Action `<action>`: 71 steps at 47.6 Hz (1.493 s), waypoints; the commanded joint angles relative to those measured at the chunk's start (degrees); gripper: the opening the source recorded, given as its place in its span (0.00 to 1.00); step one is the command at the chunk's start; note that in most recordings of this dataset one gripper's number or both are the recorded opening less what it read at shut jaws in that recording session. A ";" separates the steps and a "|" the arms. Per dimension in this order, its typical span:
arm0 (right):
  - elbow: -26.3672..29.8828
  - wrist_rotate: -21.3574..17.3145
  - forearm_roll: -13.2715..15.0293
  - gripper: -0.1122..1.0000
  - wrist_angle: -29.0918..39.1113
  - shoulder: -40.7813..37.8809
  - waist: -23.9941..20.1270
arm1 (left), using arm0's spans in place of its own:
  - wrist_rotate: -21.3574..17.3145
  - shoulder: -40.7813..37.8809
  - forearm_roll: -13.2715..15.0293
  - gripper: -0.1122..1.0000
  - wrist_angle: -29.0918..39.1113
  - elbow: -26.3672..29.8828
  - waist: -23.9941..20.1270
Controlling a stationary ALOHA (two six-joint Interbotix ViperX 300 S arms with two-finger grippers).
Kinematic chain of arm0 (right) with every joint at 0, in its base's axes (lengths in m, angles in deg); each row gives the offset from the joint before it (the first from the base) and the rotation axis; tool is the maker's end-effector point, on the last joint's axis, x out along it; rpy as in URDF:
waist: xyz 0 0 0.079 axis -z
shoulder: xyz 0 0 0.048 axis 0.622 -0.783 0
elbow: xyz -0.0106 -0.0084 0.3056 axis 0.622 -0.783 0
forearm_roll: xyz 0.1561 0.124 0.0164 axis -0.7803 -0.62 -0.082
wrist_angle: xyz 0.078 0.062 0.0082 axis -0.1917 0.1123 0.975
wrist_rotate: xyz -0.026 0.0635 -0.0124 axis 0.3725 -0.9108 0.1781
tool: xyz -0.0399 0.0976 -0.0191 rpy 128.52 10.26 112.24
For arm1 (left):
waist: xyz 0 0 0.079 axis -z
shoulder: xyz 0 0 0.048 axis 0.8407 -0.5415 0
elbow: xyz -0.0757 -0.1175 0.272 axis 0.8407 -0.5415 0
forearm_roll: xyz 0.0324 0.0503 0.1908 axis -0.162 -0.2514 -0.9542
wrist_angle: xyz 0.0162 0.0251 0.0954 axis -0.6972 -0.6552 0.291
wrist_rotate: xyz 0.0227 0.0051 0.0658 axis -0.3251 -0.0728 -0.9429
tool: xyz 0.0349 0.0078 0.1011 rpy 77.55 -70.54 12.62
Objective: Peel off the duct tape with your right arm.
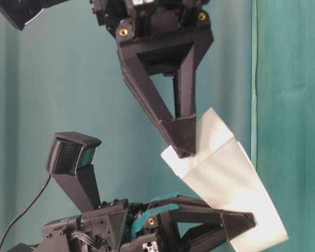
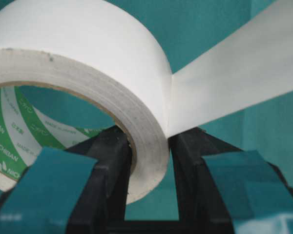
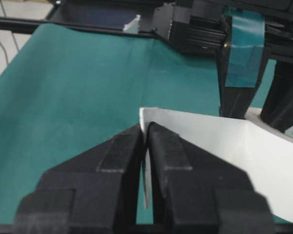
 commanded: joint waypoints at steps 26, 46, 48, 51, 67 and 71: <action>2.99 0.00 0.26 0.03 -0.70 0.62 -4.57 | 6.94 0.44 -0.62 0.29 3.60 1.32 -4.66; 2.37 0.00 0.26 0.01 -0.53 0.35 -4.57 | 6.86 0.44 -0.70 0.28 3.60 1.32 -4.31; 2.20 0.00 0.26 0.01 -0.53 0.44 -4.57 | 6.86 0.44 -0.62 0.28 3.60 1.23 -4.13; 2.02 0.00 0.26 0.01 -0.53 0.44 -4.57 | 6.86 0.53 -0.70 0.28 3.60 1.23 -4.04; 1.85 0.00 0.26 0.01 -0.53 0.44 -4.48 | 6.68 0.44 -0.62 0.29 3.34 1.41 -2.37; 1.67 0.09 0.26 0.01 -0.53 0.44 -4.31 | 6.59 0.44 -0.62 0.28 3.16 1.32 -1.67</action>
